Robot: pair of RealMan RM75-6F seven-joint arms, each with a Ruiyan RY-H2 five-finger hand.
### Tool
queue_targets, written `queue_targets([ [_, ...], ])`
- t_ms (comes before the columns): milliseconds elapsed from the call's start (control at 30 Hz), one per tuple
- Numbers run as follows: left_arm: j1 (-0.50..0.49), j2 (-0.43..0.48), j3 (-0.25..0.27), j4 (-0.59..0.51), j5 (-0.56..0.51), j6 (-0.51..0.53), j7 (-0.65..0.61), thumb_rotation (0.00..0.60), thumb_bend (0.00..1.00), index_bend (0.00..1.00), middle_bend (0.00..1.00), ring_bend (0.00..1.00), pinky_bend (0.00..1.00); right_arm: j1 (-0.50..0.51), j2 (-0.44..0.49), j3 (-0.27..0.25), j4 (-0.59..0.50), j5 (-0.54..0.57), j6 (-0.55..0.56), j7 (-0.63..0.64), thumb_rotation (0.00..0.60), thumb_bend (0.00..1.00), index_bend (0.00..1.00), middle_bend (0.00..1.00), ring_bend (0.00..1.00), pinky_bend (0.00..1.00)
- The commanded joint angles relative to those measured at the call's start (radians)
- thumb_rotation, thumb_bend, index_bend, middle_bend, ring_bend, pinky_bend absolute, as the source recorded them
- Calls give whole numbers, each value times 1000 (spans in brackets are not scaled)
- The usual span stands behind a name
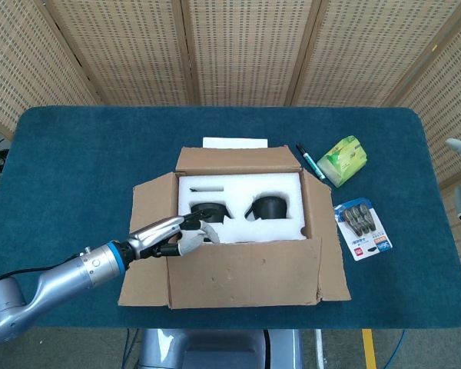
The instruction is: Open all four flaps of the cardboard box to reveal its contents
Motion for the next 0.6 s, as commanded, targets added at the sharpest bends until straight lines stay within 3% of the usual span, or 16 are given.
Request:
queue_targets([
  [33,-10,18,13,-10,89,3,-158,108,500,338,0,0,0,1,2,2,-1,3,0,0,600,672,119,206,0,17],
  [600,-74,54,134,27,323,159,-513,99,437,299,0,0,0,2,9,5,-8,12,-3,-3,600,672,119,206,0,7],
])
